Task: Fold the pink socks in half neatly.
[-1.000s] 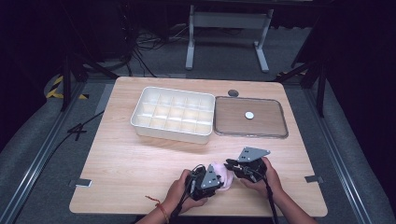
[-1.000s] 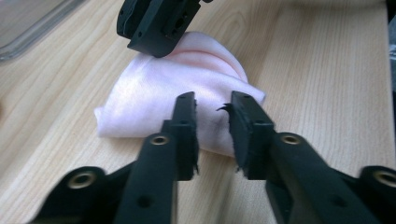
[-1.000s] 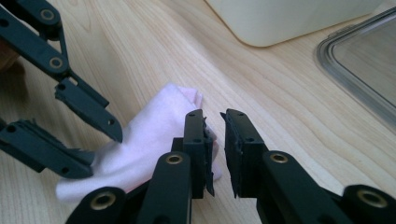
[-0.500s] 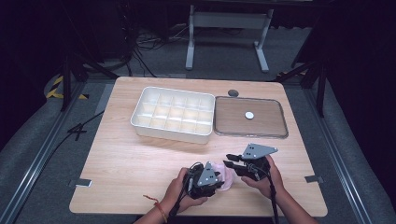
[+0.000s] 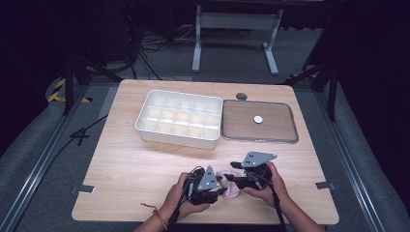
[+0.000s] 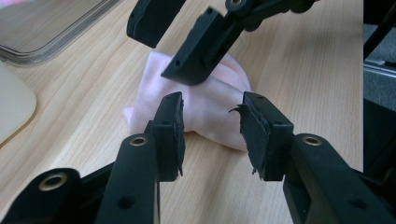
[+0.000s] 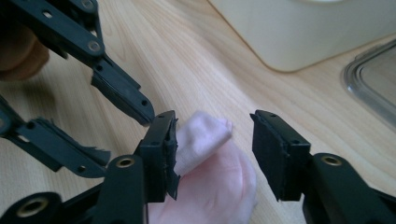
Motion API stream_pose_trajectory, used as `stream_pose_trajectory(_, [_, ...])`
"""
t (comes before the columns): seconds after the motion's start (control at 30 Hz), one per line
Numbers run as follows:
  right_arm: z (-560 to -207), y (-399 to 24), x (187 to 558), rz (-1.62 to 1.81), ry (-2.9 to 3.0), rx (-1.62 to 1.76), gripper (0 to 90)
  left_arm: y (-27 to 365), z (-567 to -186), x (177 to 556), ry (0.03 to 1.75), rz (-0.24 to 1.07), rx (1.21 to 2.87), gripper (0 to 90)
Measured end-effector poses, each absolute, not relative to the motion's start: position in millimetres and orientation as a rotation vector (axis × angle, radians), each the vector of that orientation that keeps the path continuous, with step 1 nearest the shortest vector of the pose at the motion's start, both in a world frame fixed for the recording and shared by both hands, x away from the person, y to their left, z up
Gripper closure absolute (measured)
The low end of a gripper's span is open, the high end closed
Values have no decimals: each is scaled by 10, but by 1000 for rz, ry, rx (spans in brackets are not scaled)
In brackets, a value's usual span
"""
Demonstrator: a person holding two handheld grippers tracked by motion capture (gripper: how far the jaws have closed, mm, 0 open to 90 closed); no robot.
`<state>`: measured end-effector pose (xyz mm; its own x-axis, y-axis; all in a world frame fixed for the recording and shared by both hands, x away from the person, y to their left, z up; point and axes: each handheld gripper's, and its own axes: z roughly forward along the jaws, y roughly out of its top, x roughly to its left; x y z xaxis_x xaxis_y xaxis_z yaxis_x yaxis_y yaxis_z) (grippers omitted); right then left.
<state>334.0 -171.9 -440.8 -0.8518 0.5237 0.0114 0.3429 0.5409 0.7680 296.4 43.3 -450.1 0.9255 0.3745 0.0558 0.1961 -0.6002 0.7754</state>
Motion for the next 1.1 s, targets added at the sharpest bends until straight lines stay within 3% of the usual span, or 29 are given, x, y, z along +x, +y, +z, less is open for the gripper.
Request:
stream_pose_trajectory(0.27, [-4617, -1750, 3442, 1130, 2646, 819, 449, 803, -4382, 2981, 475, 315, 2267, 547])
stream_pose_trajectory(0.63, [-4705, -1838, 3573, 1185, 2755, 934, 476, 1496, -4575, 2913, 625, 288, 2318, 458])
stream_pose_trajectory(0.87, [-4703, -1840, 3582, 1203, 2807, 955, 553, 1822, -4712, 2974, 704, 301, 2327, 377])
stream_pose_trajectory(1.1, [-4713, -1855, 3592, 1240, 2845, 943, 664, 1898, -4809, 3038, 768, 293, 2272, 264])
